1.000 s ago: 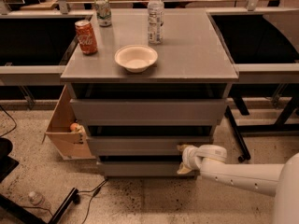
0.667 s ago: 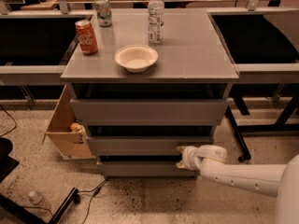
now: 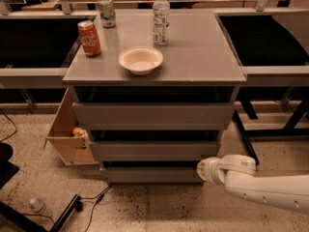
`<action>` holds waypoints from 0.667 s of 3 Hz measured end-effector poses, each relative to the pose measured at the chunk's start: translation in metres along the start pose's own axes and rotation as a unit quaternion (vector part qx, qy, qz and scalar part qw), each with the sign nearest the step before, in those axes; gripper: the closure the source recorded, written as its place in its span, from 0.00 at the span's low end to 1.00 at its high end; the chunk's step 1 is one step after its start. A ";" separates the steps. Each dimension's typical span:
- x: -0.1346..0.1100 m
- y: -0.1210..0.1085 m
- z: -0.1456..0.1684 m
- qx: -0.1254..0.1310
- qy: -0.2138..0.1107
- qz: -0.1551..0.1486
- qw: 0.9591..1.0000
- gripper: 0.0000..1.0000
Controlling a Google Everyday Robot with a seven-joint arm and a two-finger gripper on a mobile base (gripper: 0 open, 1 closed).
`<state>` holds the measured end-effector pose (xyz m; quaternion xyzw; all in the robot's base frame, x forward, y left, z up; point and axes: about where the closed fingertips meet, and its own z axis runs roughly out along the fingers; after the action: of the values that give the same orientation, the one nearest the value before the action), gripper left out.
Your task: Close middle drawer
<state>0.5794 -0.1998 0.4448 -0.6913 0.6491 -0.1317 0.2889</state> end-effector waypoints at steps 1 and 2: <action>0.012 0.020 -0.061 -0.029 0.038 -0.030 0.998 1.00; 0.022 0.036 -0.116 -0.059 0.089 -0.043 0.993 1.00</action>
Offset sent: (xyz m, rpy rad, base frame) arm -0.1378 -0.0914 0.2197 -0.3871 0.1038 -0.0462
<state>0.4882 -0.2470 0.5125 -0.7201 0.6484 -0.1663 0.1828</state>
